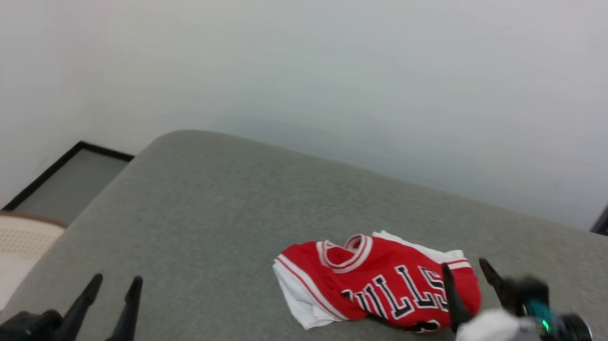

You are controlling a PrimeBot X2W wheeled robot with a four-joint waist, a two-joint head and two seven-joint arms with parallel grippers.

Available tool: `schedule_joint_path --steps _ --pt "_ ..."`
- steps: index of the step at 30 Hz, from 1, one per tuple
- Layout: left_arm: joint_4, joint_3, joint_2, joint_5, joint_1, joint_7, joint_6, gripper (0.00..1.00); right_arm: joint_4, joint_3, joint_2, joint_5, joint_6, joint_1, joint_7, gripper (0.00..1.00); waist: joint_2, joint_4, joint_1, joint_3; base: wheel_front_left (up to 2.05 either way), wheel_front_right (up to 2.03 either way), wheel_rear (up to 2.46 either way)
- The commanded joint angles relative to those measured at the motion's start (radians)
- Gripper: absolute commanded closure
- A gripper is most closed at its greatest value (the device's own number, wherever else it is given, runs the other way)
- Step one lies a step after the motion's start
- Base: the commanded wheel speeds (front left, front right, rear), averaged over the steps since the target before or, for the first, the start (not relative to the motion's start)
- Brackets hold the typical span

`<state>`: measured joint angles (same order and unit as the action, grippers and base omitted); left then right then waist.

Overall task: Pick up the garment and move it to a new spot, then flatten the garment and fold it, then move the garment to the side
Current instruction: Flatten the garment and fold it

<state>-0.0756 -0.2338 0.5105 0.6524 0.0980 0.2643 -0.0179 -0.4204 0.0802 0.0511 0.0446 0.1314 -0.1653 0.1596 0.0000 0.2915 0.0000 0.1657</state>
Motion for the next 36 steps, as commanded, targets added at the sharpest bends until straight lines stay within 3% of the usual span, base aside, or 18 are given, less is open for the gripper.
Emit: schedule_joint_path --steps 1,4,10,18,27,36 --pt "0.005 0.011 -0.016 -0.008 -0.002 0.0 0.008 0.0 -0.028 0.0 0.005 0.014 -0.001 -0.041 -0.042 0.0 0.0 0.043 0.0 -0.016 0.0 0.0 0.0" --pt "0.007 0.023 -0.049 -0.017 -0.006 0.0 0.023 0.0 -0.093 0.049 0.038 0.079 -0.001 -0.159 -0.156 0.0 0.0 0.064 0.0 -0.032 0.0 0.0 0.0" --pt "0.0 0.04 -0.105 -0.011 -0.004 0.0 0.053 0.0 -0.235 0.277 0.201 0.216 -0.002 -0.375 -0.374 0.0 0.0 0.103 0.0 -0.067 0.0 0.0 0.0" --pt "0.003 0.052 -0.165 -0.017 -0.003 0.0 0.081 0.0 -0.392 0.555 0.303 0.456 -0.002 -0.582 -0.616 0.0 0.0 0.15 0.0 -0.117 0.0 0.0 0.0" --pt "0.019 0.073 -0.247 -0.049 -0.015 0.0 0.116 0.0 -0.518 0.695 0.371 0.592 -0.002 -0.773 -0.723 0.0 0.0 0.19 0.0 -0.221 0.0 0.0 0.0" --pt "0.024 0.096 -0.331 -0.089 -0.043 0.0 0.143 0.0 -0.579 0.784 0.399 0.71 -0.002 -0.813 -0.797 0.0 0.0 0.208 0.0 -0.304 -0.06 -0.06 -0.06"
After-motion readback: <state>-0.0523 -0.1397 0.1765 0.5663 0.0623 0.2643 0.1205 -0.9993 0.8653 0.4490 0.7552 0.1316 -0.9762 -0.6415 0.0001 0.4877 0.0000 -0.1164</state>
